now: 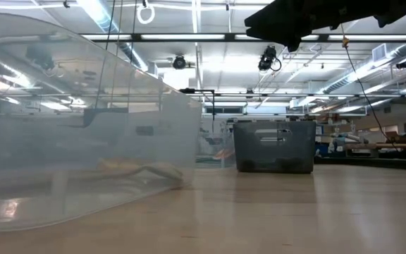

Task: Sort silverware by color (type)
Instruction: Put the blue spoon into the top transparent bin

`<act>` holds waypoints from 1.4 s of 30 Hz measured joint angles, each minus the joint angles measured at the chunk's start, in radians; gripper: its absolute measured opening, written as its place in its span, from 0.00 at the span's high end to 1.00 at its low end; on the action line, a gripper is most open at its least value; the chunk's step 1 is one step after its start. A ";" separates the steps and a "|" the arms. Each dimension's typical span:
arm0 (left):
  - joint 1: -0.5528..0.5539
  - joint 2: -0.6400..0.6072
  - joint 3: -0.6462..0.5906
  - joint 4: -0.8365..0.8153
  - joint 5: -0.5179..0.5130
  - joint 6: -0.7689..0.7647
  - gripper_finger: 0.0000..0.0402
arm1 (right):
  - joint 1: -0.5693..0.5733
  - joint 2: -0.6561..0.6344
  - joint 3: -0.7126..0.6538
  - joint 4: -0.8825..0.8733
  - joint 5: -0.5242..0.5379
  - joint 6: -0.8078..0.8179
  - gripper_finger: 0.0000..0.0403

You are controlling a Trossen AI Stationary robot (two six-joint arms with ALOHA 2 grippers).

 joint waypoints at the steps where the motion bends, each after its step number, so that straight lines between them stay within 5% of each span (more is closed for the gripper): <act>1: 0.000 0.000 -0.015 0.032 -0.001 -0.001 0.66 | 0.000 0.000 0.000 0.000 0.000 0.000 0.56; 12: 0.010 -0.003 -0.076 0.107 -0.003 -0.040 0.68 | 0.000 0.000 0.000 0.000 0.000 0.001 0.56; 24: 0.037 -0.001 -0.078 0.069 0.010 0.001 0.96 | 0.000 0.000 0.000 -0.001 0.000 0.003 0.56; 32: 0.038 0.000 -0.073 0.060 -0.017 0.036 0.96 | 0.000 0.000 0.000 -0.002 0.000 0.006 0.56; 38: 0.046 -0.004 -0.044 0.051 -0.175 0.089 0.96 | 0.000 0.000 0.000 -0.002 0.000 0.013 0.56; 42: 0.074 -0.004 -0.041 0.078 -0.181 0.139 0.96 | 0.001 0.000 0.000 -0.001 0.000 0.015 0.56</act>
